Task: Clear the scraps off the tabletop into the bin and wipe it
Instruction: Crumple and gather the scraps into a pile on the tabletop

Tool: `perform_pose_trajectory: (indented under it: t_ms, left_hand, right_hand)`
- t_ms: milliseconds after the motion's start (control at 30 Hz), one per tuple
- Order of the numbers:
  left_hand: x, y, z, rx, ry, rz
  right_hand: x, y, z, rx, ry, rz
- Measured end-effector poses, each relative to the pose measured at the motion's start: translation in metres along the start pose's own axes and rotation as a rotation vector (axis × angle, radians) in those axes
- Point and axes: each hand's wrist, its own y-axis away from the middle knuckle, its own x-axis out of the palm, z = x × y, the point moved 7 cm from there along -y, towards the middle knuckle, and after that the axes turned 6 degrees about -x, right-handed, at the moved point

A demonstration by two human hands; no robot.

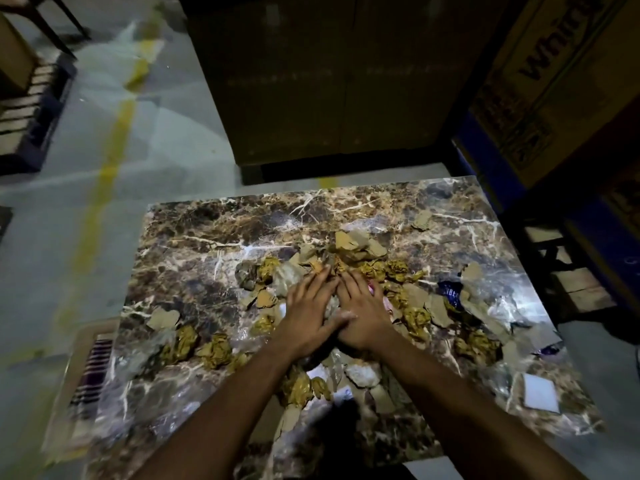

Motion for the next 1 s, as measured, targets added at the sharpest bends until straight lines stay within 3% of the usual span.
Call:
perform_pose_trajectory:
  t_ms: [100, 233, 300, 467, 600, 733, 833, 1000]
  left_hand:
    - [0.003, -0.005, 0.001, 0.008, 0.012, -0.097]
    - [0.006, -0.003, 0.008, -0.013, -0.138, -0.117]
    - [0.006, -0.002, 0.007, -0.019, -0.17, -0.11]
    - [0.01, -0.007, 0.001, -0.054, -0.25, -0.088]
    - [0.011, -0.01, -0.001, -0.063, -0.283, -0.112]
    - [0.013, -0.011, 0.002, -0.077, -0.289, -0.136]
    - [0.016, -0.013, 0.002, -0.078, -0.296, -0.161]
    - [0.018, -0.014, -0.001, -0.08, -0.302, -0.169]
  right_hand:
    - [-0.005, 0.002, -0.01, 0.019, -0.279, 0.002]
    - [-0.009, -0.002, -0.017, 0.008, -0.852, -0.01]
    - [-0.009, -0.001, -0.015, 0.032, -1.004, -0.008]
    - [-0.026, 0.012, -0.018, -0.006, -0.978, -0.031]
    - [-0.055, 0.046, -0.06, 0.026, -0.841, -0.245]
    - [-0.071, 0.099, -0.135, 0.337, -0.209, -0.424]
    - [-0.06, 0.135, -0.186, 0.507, -0.069, -0.284]
    - [-0.022, 0.136, -0.222, 0.548, -0.273, -0.007]
